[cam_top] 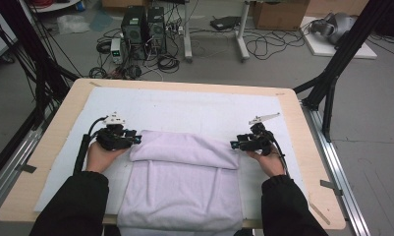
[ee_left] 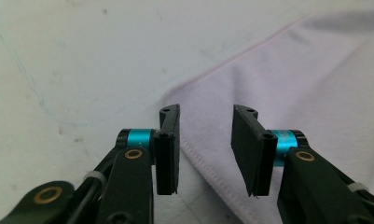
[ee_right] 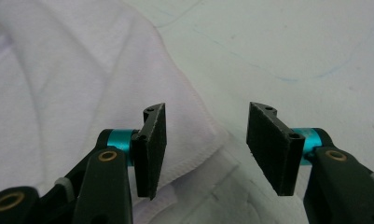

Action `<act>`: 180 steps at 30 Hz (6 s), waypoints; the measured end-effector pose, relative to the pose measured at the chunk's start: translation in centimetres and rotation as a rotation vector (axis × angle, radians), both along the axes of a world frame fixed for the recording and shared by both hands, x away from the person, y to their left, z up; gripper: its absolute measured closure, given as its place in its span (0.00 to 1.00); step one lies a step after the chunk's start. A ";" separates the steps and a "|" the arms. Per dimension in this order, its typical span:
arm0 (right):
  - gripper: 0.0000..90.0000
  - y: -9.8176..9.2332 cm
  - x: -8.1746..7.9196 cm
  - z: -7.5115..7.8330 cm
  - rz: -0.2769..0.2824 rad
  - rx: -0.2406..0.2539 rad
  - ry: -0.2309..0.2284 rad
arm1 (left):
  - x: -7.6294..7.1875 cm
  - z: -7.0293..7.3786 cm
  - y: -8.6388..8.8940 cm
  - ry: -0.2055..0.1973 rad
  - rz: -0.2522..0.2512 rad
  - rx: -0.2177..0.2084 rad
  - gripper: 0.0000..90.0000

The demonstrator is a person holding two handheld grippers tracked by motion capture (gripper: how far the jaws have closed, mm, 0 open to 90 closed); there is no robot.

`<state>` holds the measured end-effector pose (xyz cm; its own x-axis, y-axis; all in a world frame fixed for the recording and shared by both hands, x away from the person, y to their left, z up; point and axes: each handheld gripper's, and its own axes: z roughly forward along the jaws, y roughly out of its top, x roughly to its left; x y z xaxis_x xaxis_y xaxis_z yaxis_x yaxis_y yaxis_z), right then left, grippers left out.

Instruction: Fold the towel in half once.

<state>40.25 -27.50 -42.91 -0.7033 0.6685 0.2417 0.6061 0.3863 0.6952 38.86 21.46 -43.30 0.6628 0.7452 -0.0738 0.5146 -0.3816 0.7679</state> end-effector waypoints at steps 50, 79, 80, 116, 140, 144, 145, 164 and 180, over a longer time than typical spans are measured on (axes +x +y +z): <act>0.76 0.5 -11.3 2.8 0.282 0.120 -0.087 | -11.3 1.2 1.5 -0.023 -0.227 -0.105 0.58; 0.96 2.6 -14.1 2.5 0.448 0.020 -0.121 | -13.8 2.4 0.8 -0.008 -0.417 -0.068 0.99; 0.96 2.4 -14.4 2.9 0.450 0.026 -0.119 | -14.1 2.6 0.8 -0.010 -0.417 -0.070 0.99; 0.96 1.0 -4.4 -1.0 0.234 -0.056 -0.010 | -4.1 -0.3 0.2 0.042 -0.136 -0.043 0.95; 0.67 0.0 5.8 9.4 -0.046 -0.058 -0.196 | 4.4 8.6 1.4 -0.090 0.104 -0.048 0.67; 0.64 0.5 4.2 7.5 0.009 -0.036 -0.127 | 2.5 5.3 1.4 -0.040 0.048 -0.049 0.64; 0.64 0.9 3.2 6.9 0.027 -0.053 -0.157 | 2.1 4.8 1.3 -0.034 0.035 -0.043 0.64; 0.69 2.8 -5.4 0.3 0.186 -0.035 -0.097 | -4.9 -0.3 0.0 0.031 -0.187 -0.007 0.71; 0.98 2.4 -5.1 -0.2 0.202 -0.038 -0.083 | -5.4 0.6 0.5 -0.027 -0.124 -0.036 0.96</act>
<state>35.13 -25.15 -43.06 -0.8402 0.5198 0.1545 0.4551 0.5209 0.7222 33.45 21.96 -42.71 0.7519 0.6545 -0.0797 0.4440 -0.4132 0.7951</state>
